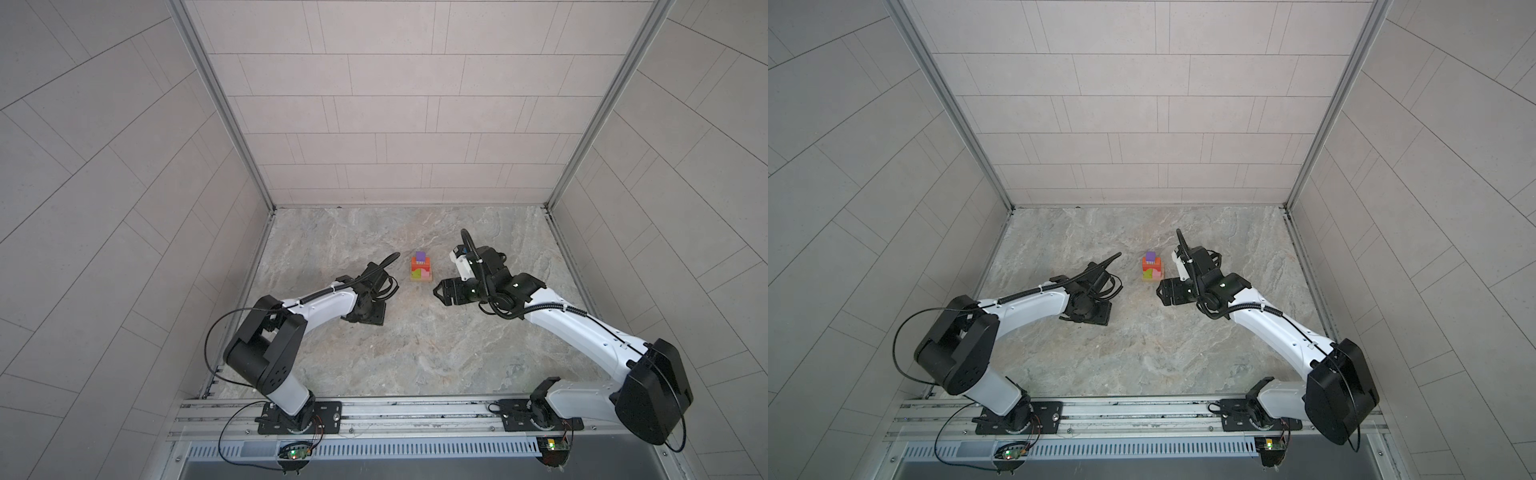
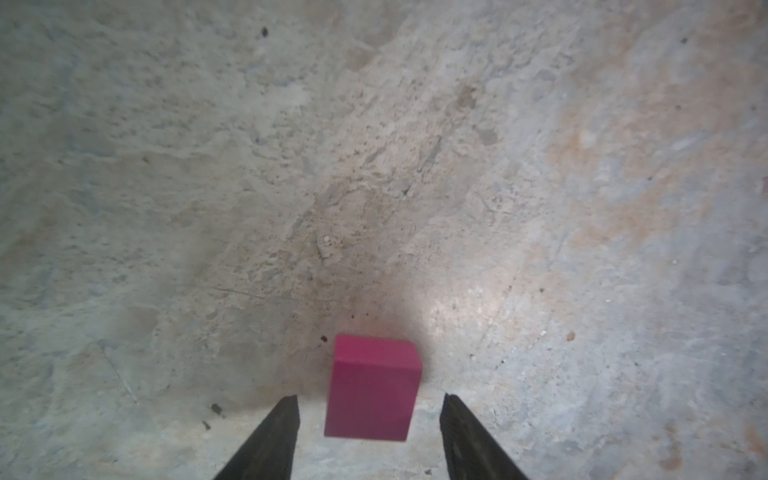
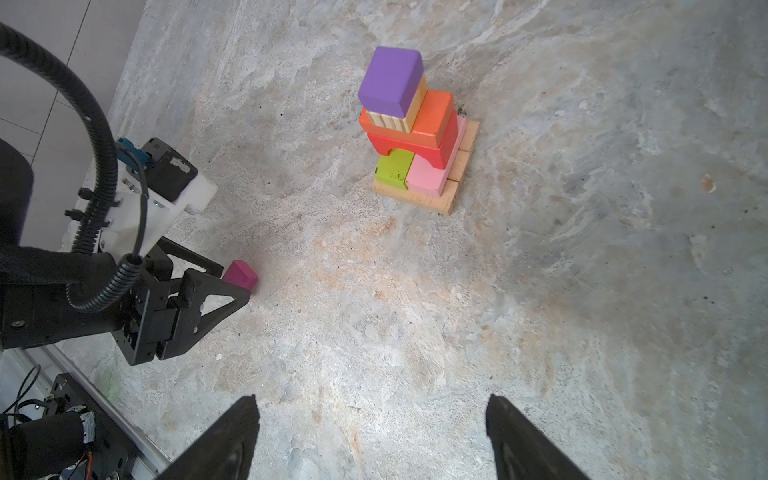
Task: Build the wood block tower
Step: 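Close the left gripper on the magenta cube while the right gripper draws back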
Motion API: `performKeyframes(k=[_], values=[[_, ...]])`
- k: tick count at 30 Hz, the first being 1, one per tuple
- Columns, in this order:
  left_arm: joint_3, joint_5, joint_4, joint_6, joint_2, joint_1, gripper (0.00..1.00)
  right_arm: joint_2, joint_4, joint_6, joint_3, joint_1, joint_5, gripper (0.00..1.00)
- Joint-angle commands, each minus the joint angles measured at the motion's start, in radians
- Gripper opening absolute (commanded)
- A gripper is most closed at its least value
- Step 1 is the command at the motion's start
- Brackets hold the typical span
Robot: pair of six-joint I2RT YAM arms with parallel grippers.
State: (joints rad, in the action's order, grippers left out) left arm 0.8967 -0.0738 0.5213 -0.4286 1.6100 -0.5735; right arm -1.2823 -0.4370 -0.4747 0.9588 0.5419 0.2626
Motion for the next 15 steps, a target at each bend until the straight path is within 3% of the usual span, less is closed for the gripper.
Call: performKeyframes(k=[1,11,15], values=[[0.027,0.02,-0.001,0.007,0.01,-0.01,0.59,0.031,-0.007,0.001,-0.012,-0.008,-0.006,0.86],[0.036,0.038,-0.001,0.001,0.031,-0.023,0.47,0.035,-0.011,-0.004,-0.02,-0.018,-0.001,0.86],[0.05,0.034,-0.001,-0.002,0.037,-0.028,0.38,0.044,-0.018,-0.006,-0.024,-0.023,-0.006,0.86]])
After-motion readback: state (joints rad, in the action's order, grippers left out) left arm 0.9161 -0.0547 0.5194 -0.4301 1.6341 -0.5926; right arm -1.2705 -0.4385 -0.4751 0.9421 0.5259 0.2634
